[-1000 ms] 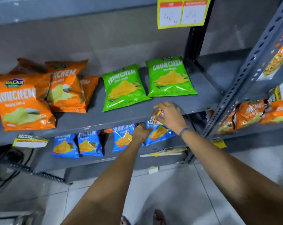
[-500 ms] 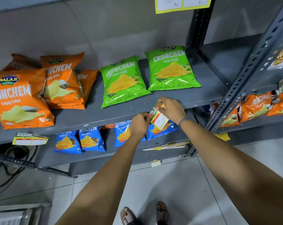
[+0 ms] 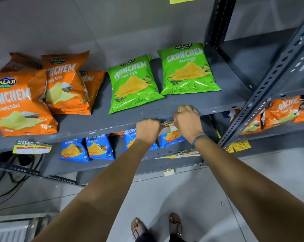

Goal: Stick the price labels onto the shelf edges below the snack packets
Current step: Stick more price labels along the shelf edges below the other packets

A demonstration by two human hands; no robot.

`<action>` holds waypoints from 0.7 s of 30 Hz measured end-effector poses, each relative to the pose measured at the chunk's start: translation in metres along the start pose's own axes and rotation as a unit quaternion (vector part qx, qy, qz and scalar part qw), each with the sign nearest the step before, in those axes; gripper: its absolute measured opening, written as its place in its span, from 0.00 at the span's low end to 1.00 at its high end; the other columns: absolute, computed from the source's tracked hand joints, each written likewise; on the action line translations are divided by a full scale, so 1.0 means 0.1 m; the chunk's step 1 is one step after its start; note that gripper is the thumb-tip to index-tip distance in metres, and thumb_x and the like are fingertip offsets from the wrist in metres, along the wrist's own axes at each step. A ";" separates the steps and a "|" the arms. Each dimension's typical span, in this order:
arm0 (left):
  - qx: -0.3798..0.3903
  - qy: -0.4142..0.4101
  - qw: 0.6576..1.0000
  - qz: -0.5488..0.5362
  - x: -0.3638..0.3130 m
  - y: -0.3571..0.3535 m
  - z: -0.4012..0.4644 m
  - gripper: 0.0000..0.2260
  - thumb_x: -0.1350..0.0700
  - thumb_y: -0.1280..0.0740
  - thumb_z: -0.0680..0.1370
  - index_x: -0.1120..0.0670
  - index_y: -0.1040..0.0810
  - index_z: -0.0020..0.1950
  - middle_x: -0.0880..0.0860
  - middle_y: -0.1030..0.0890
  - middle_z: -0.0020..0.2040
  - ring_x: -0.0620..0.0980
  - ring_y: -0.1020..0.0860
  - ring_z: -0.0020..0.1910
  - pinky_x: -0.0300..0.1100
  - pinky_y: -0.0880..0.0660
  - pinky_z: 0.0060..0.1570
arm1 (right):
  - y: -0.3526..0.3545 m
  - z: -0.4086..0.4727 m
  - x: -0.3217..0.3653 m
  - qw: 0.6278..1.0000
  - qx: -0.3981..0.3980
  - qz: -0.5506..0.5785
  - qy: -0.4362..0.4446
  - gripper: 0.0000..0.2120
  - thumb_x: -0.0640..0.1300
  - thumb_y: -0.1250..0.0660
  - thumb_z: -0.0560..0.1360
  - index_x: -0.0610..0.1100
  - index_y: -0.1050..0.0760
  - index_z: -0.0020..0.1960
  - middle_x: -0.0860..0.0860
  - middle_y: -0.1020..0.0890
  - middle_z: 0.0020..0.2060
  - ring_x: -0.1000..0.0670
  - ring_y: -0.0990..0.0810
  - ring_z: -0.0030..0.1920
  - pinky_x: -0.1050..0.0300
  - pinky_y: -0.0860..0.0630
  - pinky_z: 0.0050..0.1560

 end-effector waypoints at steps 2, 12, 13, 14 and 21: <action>0.010 0.004 1.000 0.010 0.00 -0.02 -0.01 0.10 0.53 0.38 0.78 0.55 0.19 0.48 0.56 0.15 0.44 0.58 0.18 0.45 0.38 0.36 0.36 | 0.00 0.01 0.00 1.000 0.000 -0.004 0.000 0.06 0.36 0.35 0.70 0.41 0.20 0.44 0.42 0.22 0.49 0.40 0.27 0.55 0.48 0.29 0.53; -0.016 0.013 1.000 -0.018 0.10 0.06 0.02 0.08 0.54 0.36 0.77 0.56 0.20 0.45 0.57 0.16 0.43 0.60 0.18 0.44 0.40 0.33 0.36 | 0.08 0.02 -0.10 0.989 -0.010 0.144 -0.019 0.04 0.39 0.29 0.70 0.38 0.20 0.39 0.40 0.21 0.42 0.39 0.24 0.47 0.51 0.28 0.45; -0.021 0.013 0.999 -0.024 0.10 0.07 0.03 0.09 0.53 0.37 0.78 0.56 0.20 0.45 0.58 0.16 0.43 0.61 0.18 0.44 0.40 0.33 0.36 | 0.09 0.03 -0.10 0.988 -0.011 0.153 -0.022 0.04 0.39 0.29 0.69 0.37 0.20 0.39 0.39 0.21 0.42 0.39 0.24 0.47 0.51 0.28 0.44; -0.025 0.011 0.999 -0.027 0.10 0.07 0.03 0.10 0.53 0.38 0.78 0.57 0.20 0.44 0.58 0.16 0.43 0.61 0.18 0.44 0.40 0.34 0.36 | 0.09 0.03 -0.10 0.987 -0.011 0.157 -0.025 0.04 0.39 0.29 0.69 0.37 0.20 0.39 0.39 0.20 0.42 0.40 0.24 0.47 0.51 0.28 0.43; -0.048 0.026 0.998 -0.043 0.09 0.13 0.09 0.20 0.41 0.38 0.77 0.57 0.20 0.42 0.59 0.16 0.41 0.61 0.18 0.42 0.41 0.33 0.36 | 0.09 0.05 -0.10 0.987 -0.010 0.154 -0.041 0.04 0.39 0.28 0.69 0.38 0.21 0.39 0.40 0.20 0.43 0.39 0.24 0.48 0.49 0.27 0.47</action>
Point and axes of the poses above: each hand's wrist, its own z-axis towards the middle knuckle, its own y-axis out of the back of the hand, x = y × z, the point moved 7 cm from there along z, towards the middle knuckle
